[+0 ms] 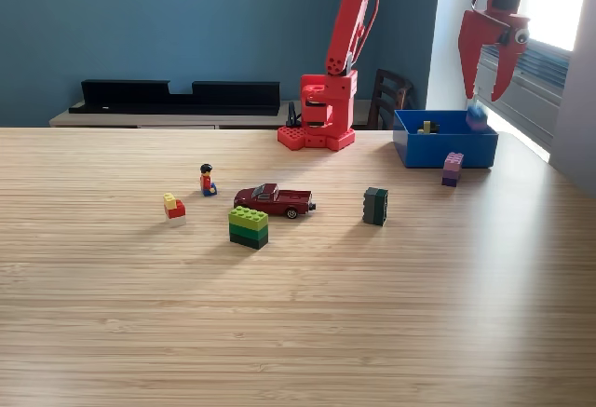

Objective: Grasp a lego block and put it in the bin.

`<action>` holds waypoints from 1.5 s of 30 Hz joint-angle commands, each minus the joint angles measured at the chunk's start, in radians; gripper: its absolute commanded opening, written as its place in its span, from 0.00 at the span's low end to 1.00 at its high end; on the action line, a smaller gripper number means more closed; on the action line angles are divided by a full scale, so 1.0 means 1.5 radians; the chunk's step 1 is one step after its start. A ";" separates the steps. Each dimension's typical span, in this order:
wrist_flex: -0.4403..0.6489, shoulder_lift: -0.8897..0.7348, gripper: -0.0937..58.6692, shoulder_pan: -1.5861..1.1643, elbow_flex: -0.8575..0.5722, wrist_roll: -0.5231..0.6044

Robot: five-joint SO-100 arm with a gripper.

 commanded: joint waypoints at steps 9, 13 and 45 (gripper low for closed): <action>0.034 0.019 0.01 0.051 -0.067 0.000; 0.034 0.019 0.00 0.138 -0.083 0.032; 0.029 0.015 0.00 0.711 -0.082 0.174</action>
